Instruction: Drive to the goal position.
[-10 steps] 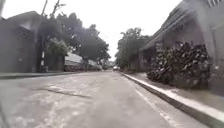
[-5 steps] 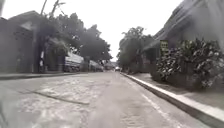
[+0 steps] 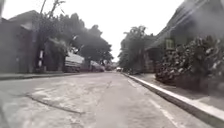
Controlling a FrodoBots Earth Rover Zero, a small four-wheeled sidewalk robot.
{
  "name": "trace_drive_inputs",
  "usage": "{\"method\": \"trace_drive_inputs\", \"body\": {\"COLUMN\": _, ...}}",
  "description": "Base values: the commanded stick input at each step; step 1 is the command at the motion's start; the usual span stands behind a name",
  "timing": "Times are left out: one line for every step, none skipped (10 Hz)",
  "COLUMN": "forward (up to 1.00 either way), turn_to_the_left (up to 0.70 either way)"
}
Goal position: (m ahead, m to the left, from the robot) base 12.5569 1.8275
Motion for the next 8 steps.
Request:
{"method": "trace_drive_inputs", "body": {"forward": 0.7, "turn_to_the_left": 0.0}}
{"method": "trace_drive_inputs", "body": {"forward": 0.7, "turn_to_the_left": 0.0}}
{"method": "trace_drive_inputs", "body": {"forward": 0.7, "turn_to_the_left": 0.0}}
{"method": "trace_drive_inputs", "body": {"forward": 0.7, "turn_to_the_left": 0.0}}
{"method": "trace_drive_inputs", "body": {"forward": 0.7, "turn_to_the_left": 0.0}}
{"method": "trace_drive_inputs", "body": {"forward": 0.7, "turn_to_the_left": 0.0}}
{"method": "trace_drive_inputs", "body": {"forward": 0.7, "turn_to_the_left": 0.0}}
{"method": "trace_drive_inputs", "body": {"forward": 0.7, "turn_to_the_left": 0.0}}
